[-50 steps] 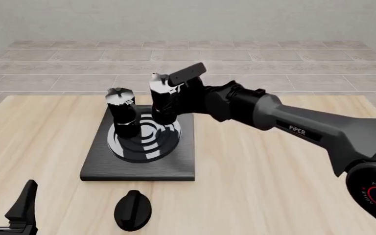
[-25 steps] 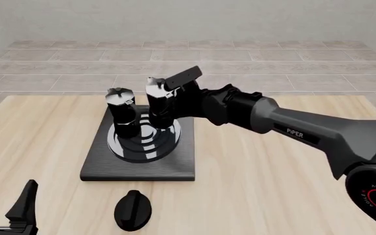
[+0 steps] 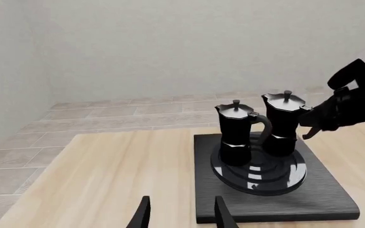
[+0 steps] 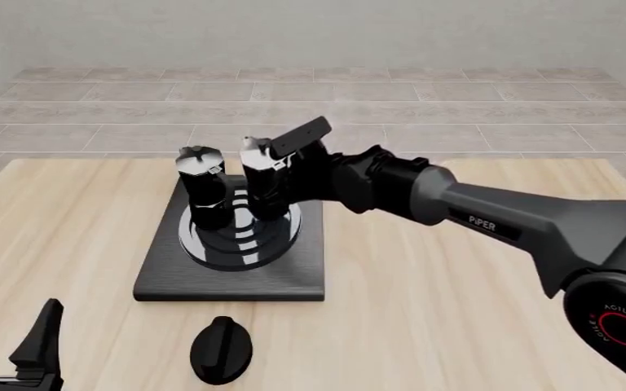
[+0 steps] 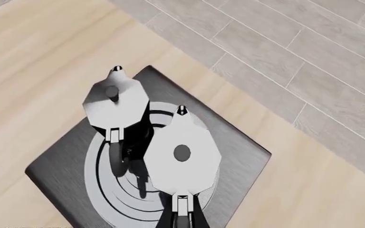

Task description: Put both moka pots on the stove.

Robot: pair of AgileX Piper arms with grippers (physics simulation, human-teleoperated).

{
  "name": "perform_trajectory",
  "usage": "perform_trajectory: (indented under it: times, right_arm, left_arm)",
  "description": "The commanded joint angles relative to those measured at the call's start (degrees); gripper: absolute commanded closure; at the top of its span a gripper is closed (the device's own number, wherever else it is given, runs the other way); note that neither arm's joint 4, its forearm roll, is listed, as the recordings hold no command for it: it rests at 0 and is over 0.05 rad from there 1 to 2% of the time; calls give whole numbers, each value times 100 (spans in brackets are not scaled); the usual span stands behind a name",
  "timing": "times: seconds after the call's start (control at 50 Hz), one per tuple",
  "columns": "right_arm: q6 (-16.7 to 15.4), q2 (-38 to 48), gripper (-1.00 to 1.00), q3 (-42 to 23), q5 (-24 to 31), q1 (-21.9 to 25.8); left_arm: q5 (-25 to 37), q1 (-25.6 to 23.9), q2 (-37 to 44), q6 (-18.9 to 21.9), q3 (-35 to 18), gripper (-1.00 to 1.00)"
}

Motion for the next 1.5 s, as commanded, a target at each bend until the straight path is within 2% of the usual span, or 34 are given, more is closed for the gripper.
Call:
perform_trajectory:
  times: [0.02,0.8,1.28,1.3,1.5]
  right_arm:
    - [-29,-66,100,-135,-52,26]
    - [11,70,100,83,-238,64]
    - [41,61,100,85,-166,146]
    - [50,60,-100,84,-160,154]
    - [49,46,-100,89,-149,193]
  left_arm:
    - [-5,4,8,-8,-5,-100]
    - [-2,17,-22,-27,12,-100]
    - [24,19,-25,-36,-15,-100]
    - [24,18,-26,-34,-15,-100]
    - [24,18,-24,-35,-15,-100]
